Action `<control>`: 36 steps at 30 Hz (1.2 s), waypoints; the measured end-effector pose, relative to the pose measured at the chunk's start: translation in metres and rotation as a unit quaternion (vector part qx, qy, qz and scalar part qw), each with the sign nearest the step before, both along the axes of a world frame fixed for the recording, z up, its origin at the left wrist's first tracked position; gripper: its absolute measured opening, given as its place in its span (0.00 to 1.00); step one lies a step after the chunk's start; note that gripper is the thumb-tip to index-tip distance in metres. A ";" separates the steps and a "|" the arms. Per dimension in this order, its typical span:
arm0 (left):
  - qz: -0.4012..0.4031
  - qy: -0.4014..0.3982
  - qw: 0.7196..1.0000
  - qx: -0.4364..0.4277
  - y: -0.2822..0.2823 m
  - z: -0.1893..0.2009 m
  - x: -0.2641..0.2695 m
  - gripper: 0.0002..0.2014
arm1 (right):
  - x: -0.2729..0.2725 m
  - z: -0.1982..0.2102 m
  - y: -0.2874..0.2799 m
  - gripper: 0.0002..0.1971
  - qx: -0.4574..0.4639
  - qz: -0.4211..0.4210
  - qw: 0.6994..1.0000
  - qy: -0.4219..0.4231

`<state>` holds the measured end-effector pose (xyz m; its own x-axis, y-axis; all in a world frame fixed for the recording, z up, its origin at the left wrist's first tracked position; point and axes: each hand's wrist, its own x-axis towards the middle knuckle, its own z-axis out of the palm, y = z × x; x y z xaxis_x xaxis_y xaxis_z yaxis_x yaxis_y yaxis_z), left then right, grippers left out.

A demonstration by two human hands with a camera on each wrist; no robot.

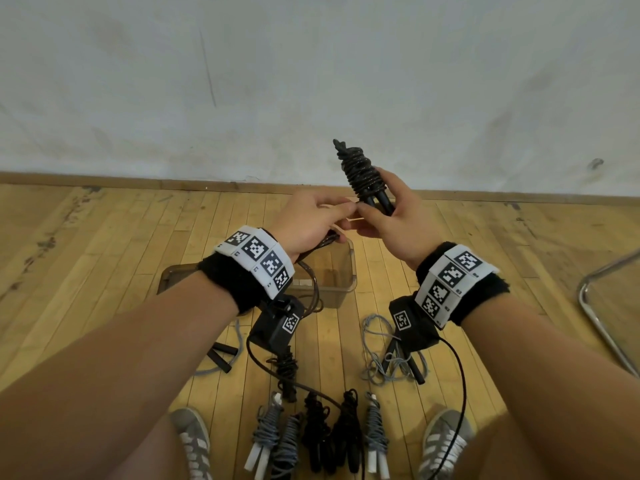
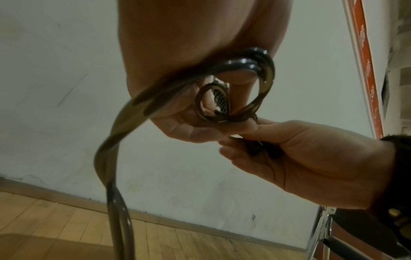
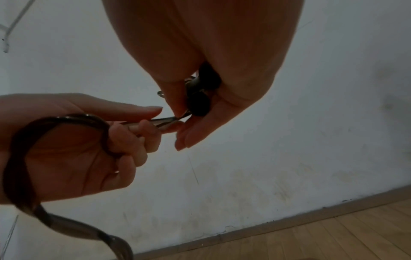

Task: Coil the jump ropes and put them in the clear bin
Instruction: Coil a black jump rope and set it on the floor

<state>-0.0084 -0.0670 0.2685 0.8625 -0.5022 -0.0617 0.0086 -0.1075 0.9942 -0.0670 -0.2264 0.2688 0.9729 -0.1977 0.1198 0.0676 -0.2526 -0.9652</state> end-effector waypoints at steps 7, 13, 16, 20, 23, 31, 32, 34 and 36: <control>0.016 0.007 1.000 0.007 0.005 0.005 0.006 0.06 | 0.005 0.000 -0.005 0.31 -0.055 -0.012 0.998 0.001; 0.066 0.006 0.998 -0.015 0.002 0.003 0.001 0.11 | 0.003 0.006 0.008 0.29 0.027 0.026 0.999 0.018; 0.082 -0.006 0.997 -0.009 -0.001 0.004 -0.001 0.18 | 0.003 0.002 0.009 0.28 -0.019 0.034 0.999 0.007; 0.100 -0.008 0.995 -0.007 -0.002 0.004 -0.001 0.18 | 0.003 -0.001 0.009 0.28 -0.052 0.041 0.998 -0.012; 0.111 -0.014 0.994 -0.021 -0.002 0.002 0.000 0.16 | 0.003 -0.001 0.010 0.30 -0.023 0.044 0.999 -0.016; 0.038 0.031 0.994 -0.095 0.000 0.006 0.002 0.14 | 0.000 0.000 0.011 0.19 0.071 0.067 0.995 0.027; 0.034 0.030 0.994 -0.094 0.001 0.006 0.003 0.15 | -0.001 0.001 0.011 0.18 0.053 0.067 0.996 0.015; 0.030 0.036 0.994 -0.095 0.002 0.006 0.005 0.12 | -0.002 0.002 0.011 0.18 0.025 0.054 0.998 -0.008; 0.032 0.049 0.995 -0.084 0.003 0.005 0.006 0.13 | -0.001 0.002 0.009 0.21 0.003 0.029 0.999 -0.023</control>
